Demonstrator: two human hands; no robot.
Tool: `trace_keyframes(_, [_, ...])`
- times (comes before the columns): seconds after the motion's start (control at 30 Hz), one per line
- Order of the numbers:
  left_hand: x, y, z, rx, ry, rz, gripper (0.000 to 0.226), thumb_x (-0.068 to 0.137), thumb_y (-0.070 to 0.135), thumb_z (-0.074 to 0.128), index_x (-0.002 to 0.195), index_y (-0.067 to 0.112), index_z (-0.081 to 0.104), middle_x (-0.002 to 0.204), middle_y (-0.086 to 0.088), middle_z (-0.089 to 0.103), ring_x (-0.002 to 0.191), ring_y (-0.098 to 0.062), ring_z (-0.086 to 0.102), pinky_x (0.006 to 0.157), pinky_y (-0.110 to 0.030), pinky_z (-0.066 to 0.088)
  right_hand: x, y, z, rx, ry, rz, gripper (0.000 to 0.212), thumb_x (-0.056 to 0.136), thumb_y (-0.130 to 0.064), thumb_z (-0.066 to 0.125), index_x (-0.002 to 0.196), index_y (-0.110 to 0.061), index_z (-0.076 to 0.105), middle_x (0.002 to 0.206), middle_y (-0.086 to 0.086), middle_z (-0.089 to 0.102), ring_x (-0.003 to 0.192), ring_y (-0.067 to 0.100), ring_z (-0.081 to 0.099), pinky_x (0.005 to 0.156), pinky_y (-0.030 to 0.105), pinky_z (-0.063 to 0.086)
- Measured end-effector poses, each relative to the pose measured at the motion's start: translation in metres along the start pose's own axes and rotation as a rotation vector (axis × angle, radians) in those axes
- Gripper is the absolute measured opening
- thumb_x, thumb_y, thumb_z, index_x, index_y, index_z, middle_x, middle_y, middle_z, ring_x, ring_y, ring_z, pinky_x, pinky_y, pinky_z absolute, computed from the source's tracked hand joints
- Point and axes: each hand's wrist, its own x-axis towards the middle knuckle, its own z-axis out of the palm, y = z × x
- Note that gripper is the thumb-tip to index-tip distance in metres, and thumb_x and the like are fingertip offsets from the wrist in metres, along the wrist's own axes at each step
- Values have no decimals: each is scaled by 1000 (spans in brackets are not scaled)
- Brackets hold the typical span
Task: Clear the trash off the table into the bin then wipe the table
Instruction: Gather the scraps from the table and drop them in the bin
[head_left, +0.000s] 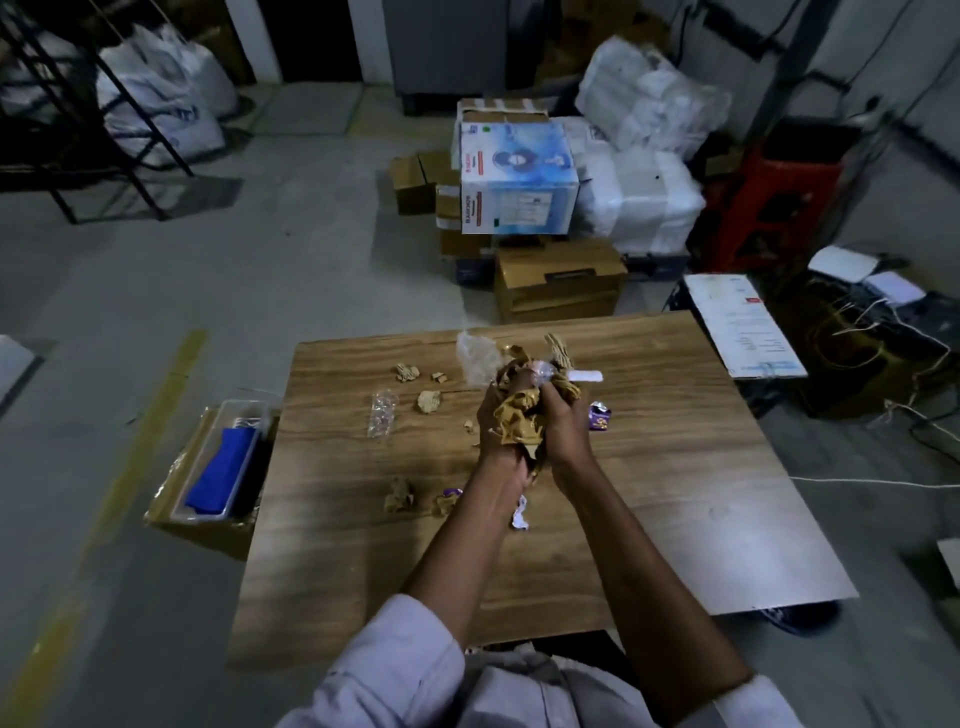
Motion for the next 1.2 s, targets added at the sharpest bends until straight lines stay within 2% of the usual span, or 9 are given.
trace_keyframes(0.13, [-19,17,33,-197,-56,156,19,87,20,66,100,7,64,85,-9,71,71,-23,70,55,-27,57,13,17,-7,-18,23,30,37,71,-73,70,104,-54,70,138,15,53,137,33,45,115,53,39])
trace_keyframes(0.2, [-13,14,41,-271,-22,145,22,93,27,60,103,8,66,92,-13,70,79,-28,69,62,-33,58,13,22,-11,40,43,30,37,73,-64,72,109,-57,67,146,16,47,142,33,39,117,55,37])
trace_keyframes(0.33, [-1,4,45,-428,20,93,48,99,42,30,92,13,68,87,-10,72,81,-27,68,73,-30,53,-3,8,-22,261,38,48,62,66,-35,79,117,-4,61,131,35,53,113,43,61,98,59,52])
trace_keyframes(0.53, [25,-9,31,-327,147,172,50,92,55,34,113,18,60,111,-13,64,113,-35,61,97,-37,50,-13,-12,-24,640,20,102,65,58,-18,74,122,-15,58,116,23,56,106,37,54,95,52,43])
trace_keyframes(0.63, [25,-13,18,-4,141,159,31,103,49,34,96,28,55,97,8,63,104,-21,63,84,-33,55,-14,-9,-17,533,1,84,51,71,-24,82,119,-13,64,118,21,66,113,40,62,106,58,44])
trace_keyframes(0.73, [31,-8,16,56,264,431,18,85,35,69,95,20,64,100,0,72,96,-24,70,90,-47,58,-12,-4,-15,357,-162,86,50,89,-30,74,130,-5,61,128,21,67,122,40,62,108,55,47])
trace_keyframes(0.93, [22,-1,12,655,302,758,58,80,65,34,107,24,65,108,-6,68,91,-24,69,79,-44,58,-17,-9,-13,155,-233,77,72,72,-39,87,136,-18,59,127,5,71,118,22,68,94,34,56])
trace_keyframes(1.03, [23,1,13,1021,390,849,71,85,70,21,126,26,58,125,-5,60,104,-31,64,86,-47,56,-17,-10,-13,193,-192,114,59,80,-30,84,133,-15,62,119,7,74,108,21,72,83,30,59])
trace_keyframes(1.2, [29,1,11,1183,291,883,24,91,13,63,114,15,72,124,-5,59,113,-30,52,80,-37,51,-11,-7,-8,393,102,211,23,96,-12,65,116,-3,71,101,13,75,87,26,71,75,34,55])
